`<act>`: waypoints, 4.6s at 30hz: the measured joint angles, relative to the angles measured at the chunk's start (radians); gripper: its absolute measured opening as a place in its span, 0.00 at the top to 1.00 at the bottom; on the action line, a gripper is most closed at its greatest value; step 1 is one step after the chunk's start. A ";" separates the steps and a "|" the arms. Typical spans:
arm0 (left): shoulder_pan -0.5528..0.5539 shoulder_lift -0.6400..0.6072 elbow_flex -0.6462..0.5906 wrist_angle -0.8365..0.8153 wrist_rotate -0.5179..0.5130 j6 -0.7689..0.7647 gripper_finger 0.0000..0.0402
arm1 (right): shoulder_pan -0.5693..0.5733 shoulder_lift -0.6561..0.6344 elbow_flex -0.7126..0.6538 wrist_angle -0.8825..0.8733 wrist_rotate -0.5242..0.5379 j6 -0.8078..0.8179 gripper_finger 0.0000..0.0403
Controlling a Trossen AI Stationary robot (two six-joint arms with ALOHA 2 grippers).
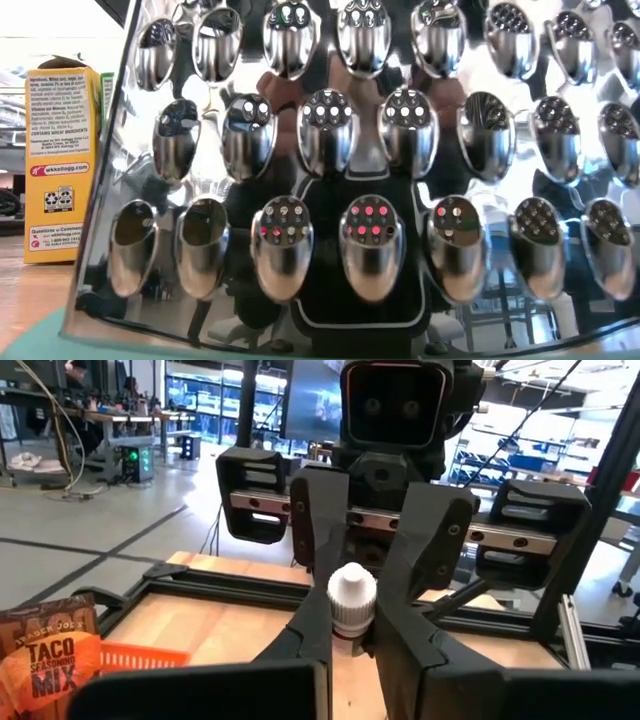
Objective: Pick & Place Kitchen Items
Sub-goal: Put the small green food coloring bottle into the red bin, then put the large black food coloring bottle into the red bin
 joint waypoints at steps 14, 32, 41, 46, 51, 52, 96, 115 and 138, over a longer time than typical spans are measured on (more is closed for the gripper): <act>0.013 -0.002 0.003 -0.005 -0.021 0.011 0.92 | 0.029 0.003 -0.003 -0.103 0.003 -0.030 0.61; 0.193 -0.020 0.002 -0.447 -0.345 0.051 0.92 | 0.042 0.003 -0.092 -0.165 0.005 0.004 0.59; 0.259 -0.022 0.002 -0.647 -0.548 0.037 0.92 | 0.046 0.003 -0.158 -0.037 0.004 0.012 0.59; 0.282 -0.022 0.002 -0.718 -0.597 0.031 0.92 | 0.046 0.003 -0.162 -0.023 0.004 0.019 0.59; 0.293 -0.022 0.002 -0.740 -0.603 0.021 0.90 | 0.046 0.003 -0.162 -0.010 0.003 0.019 0.59; 0.293 -0.022 0.002 -0.741 -0.603 0.021 0.89 | 0.046 0.003 -0.162 -0.009 0.003 0.019 0.59; 0.273 -0.021 0.002 -0.763 -0.556 0.015 0.55 | 0.423 -0.048 -0.208 -0.201 0.130 0.027 0.59; 0.271 -0.021 0.002 -0.762 -0.557 0.011 0.55 | 0.420 -0.042 -0.371 0.124 0.166 0.021 0.59; 0.263 -0.021 0.002 -0.755 -0.557 0.014 0.55 | 0.370 0.110 -0.417 0.311 0.108 0.028 0.59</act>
